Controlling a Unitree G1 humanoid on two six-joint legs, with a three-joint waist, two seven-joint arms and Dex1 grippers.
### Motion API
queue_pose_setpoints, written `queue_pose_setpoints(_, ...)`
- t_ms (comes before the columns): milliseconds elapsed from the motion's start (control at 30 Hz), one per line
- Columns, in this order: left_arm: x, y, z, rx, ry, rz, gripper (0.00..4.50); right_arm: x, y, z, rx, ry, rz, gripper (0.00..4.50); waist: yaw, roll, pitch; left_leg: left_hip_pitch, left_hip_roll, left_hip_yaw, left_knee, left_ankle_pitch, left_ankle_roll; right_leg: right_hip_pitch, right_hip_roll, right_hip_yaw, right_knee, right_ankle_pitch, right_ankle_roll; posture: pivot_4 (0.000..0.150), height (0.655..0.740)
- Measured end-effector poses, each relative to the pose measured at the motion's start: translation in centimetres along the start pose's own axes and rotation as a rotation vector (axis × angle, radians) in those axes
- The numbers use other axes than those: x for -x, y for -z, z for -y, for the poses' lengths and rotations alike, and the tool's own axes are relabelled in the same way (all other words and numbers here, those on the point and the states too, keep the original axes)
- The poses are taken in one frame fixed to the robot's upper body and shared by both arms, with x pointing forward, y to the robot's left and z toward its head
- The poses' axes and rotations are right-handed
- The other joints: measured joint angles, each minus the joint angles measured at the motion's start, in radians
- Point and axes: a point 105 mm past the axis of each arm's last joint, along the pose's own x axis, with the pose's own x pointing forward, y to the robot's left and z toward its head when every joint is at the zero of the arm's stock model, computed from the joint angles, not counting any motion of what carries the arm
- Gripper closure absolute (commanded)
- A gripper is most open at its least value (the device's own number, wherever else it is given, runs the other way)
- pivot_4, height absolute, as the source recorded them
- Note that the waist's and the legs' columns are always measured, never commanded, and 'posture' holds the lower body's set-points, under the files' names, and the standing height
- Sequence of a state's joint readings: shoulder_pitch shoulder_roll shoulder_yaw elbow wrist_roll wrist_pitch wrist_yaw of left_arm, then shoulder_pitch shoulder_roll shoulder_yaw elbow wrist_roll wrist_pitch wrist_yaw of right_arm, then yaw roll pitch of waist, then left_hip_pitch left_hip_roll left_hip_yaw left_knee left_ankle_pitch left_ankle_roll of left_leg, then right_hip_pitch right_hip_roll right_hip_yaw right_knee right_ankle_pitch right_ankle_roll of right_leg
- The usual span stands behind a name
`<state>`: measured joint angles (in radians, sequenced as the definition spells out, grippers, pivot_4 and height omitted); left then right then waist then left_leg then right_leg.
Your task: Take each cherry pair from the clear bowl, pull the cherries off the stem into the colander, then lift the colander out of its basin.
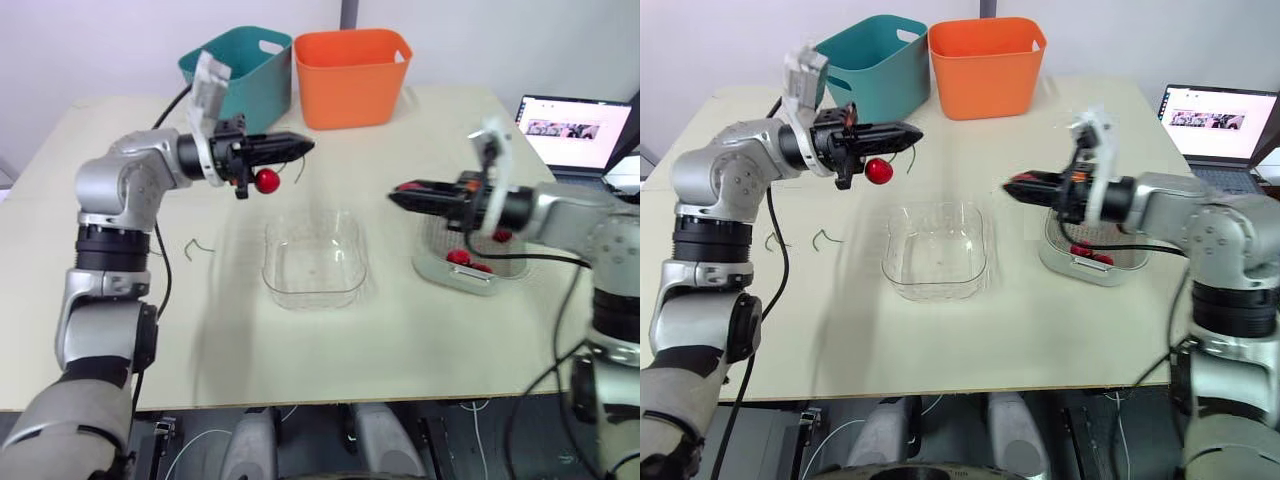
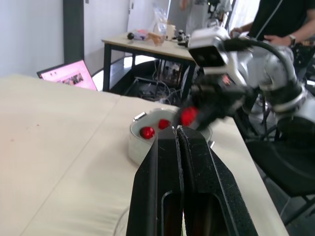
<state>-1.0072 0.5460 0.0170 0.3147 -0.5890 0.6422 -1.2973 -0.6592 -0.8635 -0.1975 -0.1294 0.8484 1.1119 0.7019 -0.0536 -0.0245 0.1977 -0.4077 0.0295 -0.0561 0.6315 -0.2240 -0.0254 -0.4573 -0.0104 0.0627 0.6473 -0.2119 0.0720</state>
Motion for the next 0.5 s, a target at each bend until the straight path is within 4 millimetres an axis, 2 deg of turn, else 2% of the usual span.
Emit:
queue_pose_setpoints(100,-0.1,0.3,0.1,-0.019,0.008,-0.023,4.5,2.3,0.7,2.7,0.045,0.123,-0.033,3.53,-0.001,0.0,0.0,0.001,0.0,0.0,0.0,0.0,0.0,0.0,0.0,0.0,0.0,-0.001,0.002,0.15,0.74)
queue_pose_setpoints(233,-0.2,1.7,0.2,-0.045,0.023,-0.087,4.5,3.9,2.4,4.9,0.064,0.22,-0.083,3.53,-0.005,0.0,0.0,0.001,0.0,0.001,0.0,0.0,0.0,0.0,0.0,0.001,0.0,-0.001,0.002,0.15,0.74)
queue_pose_setpoints(433,-0.2,2.2,0.2,-0.053,0.026,-0.111,4.5,4.2,5.5,5.9,0.091,0.248,-0.186,3.53,-0.007,0.0,0.0,0.001,0.0,0.001,0.0,0.0,0.0,0.0,0.0,0.002,0.001,-0.001,0.002,0.15,0.74)
queue_pose_setpoints(500,-0.2,2.2,0.2,-0.054,0.025,-0.112,4.5,4.3,6.0,6.2,0.102,0.258,-0.201,3.53,-0.007,0.0,0.0,0.001,0.0,0.001,0.0,0.0,0.0,0.0,0.0,0.002,0.0,-0.001,0.002,0.15,0.74)
